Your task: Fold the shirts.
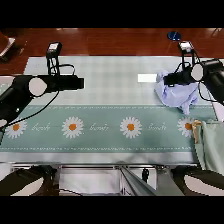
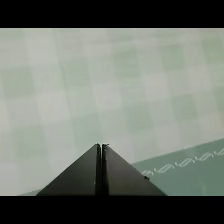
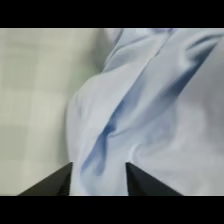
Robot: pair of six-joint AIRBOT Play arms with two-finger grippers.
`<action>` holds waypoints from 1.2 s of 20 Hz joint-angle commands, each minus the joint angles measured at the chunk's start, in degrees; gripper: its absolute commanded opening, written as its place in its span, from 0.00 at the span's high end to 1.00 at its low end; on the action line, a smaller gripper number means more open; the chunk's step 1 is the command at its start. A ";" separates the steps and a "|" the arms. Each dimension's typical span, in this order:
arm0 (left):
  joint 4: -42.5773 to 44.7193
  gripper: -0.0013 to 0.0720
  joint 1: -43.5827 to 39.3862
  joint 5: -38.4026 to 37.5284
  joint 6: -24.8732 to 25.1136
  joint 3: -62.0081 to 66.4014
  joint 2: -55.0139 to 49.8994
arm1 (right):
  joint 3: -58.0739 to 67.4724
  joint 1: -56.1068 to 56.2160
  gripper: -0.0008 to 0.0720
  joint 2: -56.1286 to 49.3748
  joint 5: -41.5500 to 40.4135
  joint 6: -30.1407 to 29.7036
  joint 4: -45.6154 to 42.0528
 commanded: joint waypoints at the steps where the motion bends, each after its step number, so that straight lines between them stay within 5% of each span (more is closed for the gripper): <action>1: 0.02 0.65 0.04 6.86 -0.02 0.00 -2.27 | 0.04 -2.86 0.42 -1.27 -9.53 8.79 -19.02; 2: 0.02 0.30 0.04 6.80 -0.33 0.00 -3.45 | 0.02 -5.35 0.42 -1.99 -9.01 11.85 -19.71; 3: 0.02 0.28 0.07 6.49 -0.46 0.00 -4.46 | 0.02 -8.39 0.42 -2.75 -7.85 14.19 -18.56; 12: 0.02 0.29 0.07 5.42 -0.46 0.04 -8.02 | 0.02 -21.38 0.45 -16.39 -0.22 2.64 9.14; 13: 0.02 0.29 0.09 4.26 -0.46 0.04 -7.98 | 0.02 -21.22 0.54 -17.05 1.36 -0.11 12.04; 15: 0.04 0.29 0.52 -2.14 -0.31 1.09 -7.52 | 0.04 -21.22 0.96 -16.79 4.35 -8.44 20.70; 20: 3.02 0.29 6.40 -26.80 3.06 4.52 0.87 | 5.73 -21.22 0.96 -5.97 9.07 -20.59 38.88; 24: -2.12 0.29 6.78 -27.04 -0.87 -5.18 20.35 | 14.38 -21.20 0.96 7.72 8.96 -23.30 48.87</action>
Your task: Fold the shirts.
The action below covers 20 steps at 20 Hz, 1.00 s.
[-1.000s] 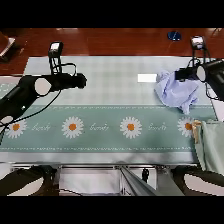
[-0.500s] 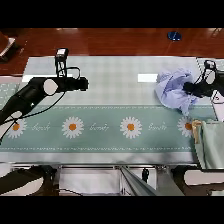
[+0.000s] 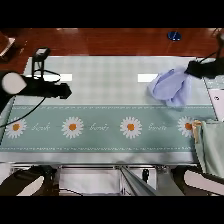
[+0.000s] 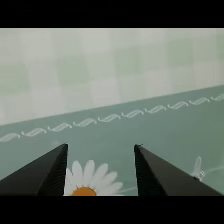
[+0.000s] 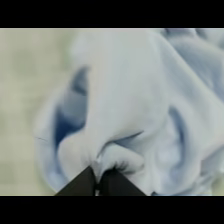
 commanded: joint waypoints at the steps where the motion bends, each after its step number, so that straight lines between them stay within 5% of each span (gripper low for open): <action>1: -6.38 0.29 -0.42 -1.14 -4.52 -9.79 17.31 | 7.56 0.00 0.96 10.86 0.66 -4.57 11.89; 6: -9.66 0.29 -5.07 8.83 -18.08 -30.47 38.95 | 22.03 7.02 0.96 17.99 1.33 -4.79 11.41; 14: -10.67 0.29 -5.07 8.90 -18.05 -35.08 42.40 | 33.44 25.57 0.96 17.88 8.09 -3.30 9.46; 17: -10.60 0.29 -5.07 8.90 -18.03 -35.08 42.40 | 28.24 33.14 0.96 16.26 15.21 -0.70 6.03; 20: -10.19 0.29 -5.07 8.92 -18.03 -35.08 42.40 | 16.79 41.09 0.96 13.73 11.23 0.39 6.08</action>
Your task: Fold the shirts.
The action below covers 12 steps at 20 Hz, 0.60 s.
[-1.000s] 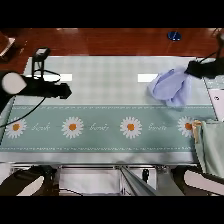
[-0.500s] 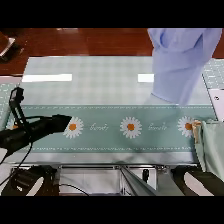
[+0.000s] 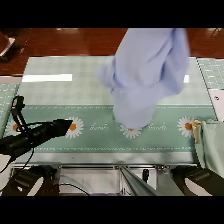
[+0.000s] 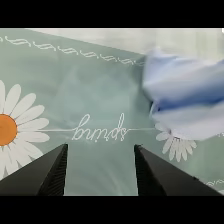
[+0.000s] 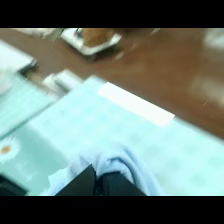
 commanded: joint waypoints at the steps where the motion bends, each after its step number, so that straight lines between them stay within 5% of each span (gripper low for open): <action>1: 0.28 0.29 -0.02 0.00 -0.04 -0.17 0.15 | -11.93 9.94 0.96 -3.37 -3.32 2.71 -0.87; 6: 0.28 0.29 -0.02 -0.02 -0.04 -0.20 0.15 | -21.20 21.00 0.96 -18.82 -13.73 5.75 0.13; 9: 0.24 0.29 -0.02 -0.20 -0.07 -0.26 0.15 | -21.20 21.31 0.95 -26.86 -16.74 5.92 8.09; 10: 0.20 0.29 -0.02 -0.20 -0.09 -0.37 0.13 | -21.20 20.98 0.78 -28.00 -17.11 5.81 10.32; 11: 0.20 0.29 -0.02 -0.24 -0.09 -0.57 0.13 | -21.20 19.93 0.44 -28.26 -16.98 5.05 11.39; 12: 0.20 0.29 -0.02 -0.57 -0.09 -0.66 0.04 | -20.90 18.08 0.42 -27.85 -15.76 4.37 11.80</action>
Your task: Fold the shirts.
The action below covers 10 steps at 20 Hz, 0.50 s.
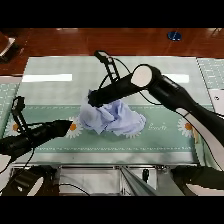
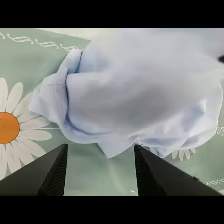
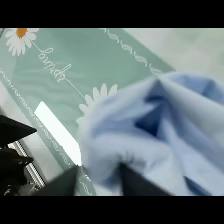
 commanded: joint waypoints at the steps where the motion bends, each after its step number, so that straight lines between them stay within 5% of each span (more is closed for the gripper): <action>1: -0.04 0.29 -0.02 -0.92 -0.04 -0.24 -0.13 | 0.24 -4.28 0.42 -2.05 1.86 -0.96 4.61; 6: -0.02 0.29 0.00 -4.59 -0.04 -0.22 -0.13 | 0.31 -29.51 0.42 11.32 15.32 -0.63 -7.34; 10: 0.00 0.29 0.02 -5.73 -0.26 -0.39 -2.75 | -10.78 -50.66 0.43 24.11 16.72 0.28 -18.45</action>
